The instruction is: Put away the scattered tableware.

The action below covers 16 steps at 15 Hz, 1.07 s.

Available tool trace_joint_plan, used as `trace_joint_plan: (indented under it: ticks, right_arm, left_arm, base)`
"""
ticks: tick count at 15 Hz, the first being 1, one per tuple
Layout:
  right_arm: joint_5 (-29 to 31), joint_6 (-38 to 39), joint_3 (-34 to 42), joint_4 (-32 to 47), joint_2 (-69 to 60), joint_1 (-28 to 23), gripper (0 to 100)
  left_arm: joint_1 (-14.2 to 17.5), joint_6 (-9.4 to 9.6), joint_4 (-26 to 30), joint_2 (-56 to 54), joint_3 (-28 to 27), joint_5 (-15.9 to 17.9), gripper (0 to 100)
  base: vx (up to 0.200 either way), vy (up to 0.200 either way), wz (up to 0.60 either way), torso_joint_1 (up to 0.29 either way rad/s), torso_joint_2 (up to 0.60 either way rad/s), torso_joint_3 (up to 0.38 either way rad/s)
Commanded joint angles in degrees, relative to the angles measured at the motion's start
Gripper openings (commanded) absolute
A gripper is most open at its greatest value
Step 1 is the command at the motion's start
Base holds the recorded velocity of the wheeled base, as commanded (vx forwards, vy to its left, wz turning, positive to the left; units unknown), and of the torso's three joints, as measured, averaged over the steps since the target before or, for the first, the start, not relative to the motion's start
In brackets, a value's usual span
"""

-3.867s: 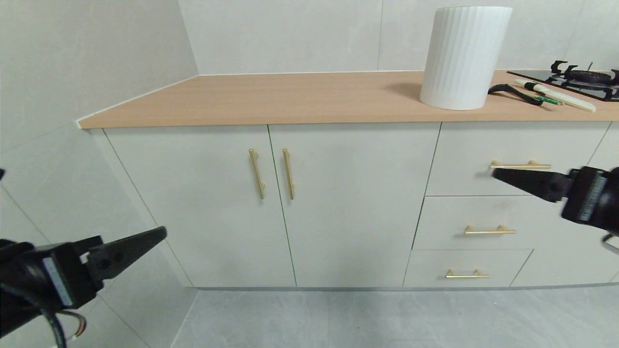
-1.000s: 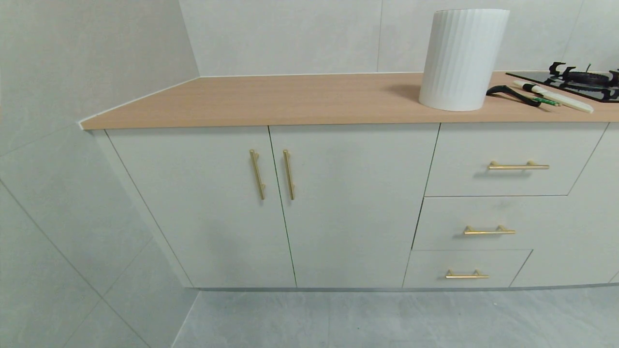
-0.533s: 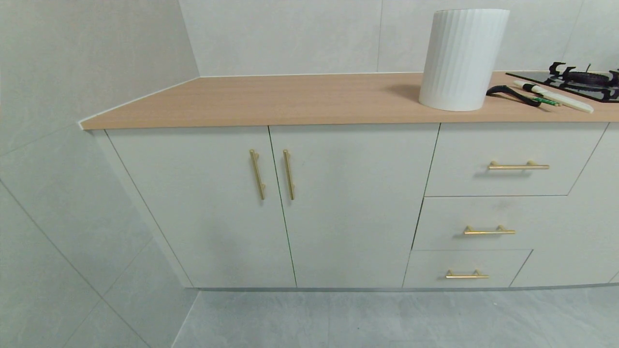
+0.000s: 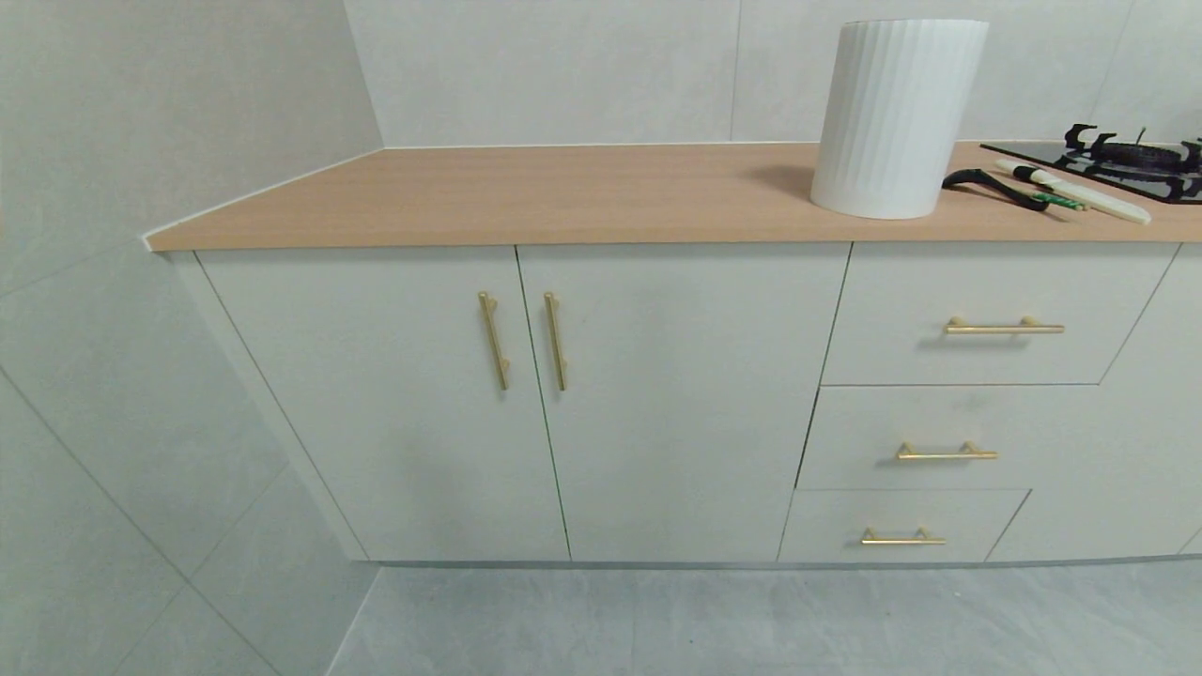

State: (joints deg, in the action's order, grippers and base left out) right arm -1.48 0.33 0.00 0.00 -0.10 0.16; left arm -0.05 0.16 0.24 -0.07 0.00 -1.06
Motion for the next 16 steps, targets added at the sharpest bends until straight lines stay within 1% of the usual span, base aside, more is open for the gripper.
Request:
trace_joint_plan:
  ticks: [1,11,16]
  right_arm:
    - [-0.02,0.02,0.00,0.00,0.10,0.11,100]
    - [-0.02,0.02,0.00,0.00,0.10,0.11,100]
    - [-0.02,0.02,0.00,0.00,0.10,0.02,100]
  left_arm:
    - [0.05,0.11,0.02,0.07,0.00,0.01,100]
    - [0.05,0.02,0.02,0.07,0.00,0.09,100]
    - [0.05,0.02,0.02,0.07,0.00,0.09,100]
  base:
    - [0.000,-0.200,0.00,0.002,0.02,0.002]
    - [0.000,-0.200,0.00,0.002,0.00,0.005]
    - [0.000,0.000,0.00,0.000,0.00,0.000]
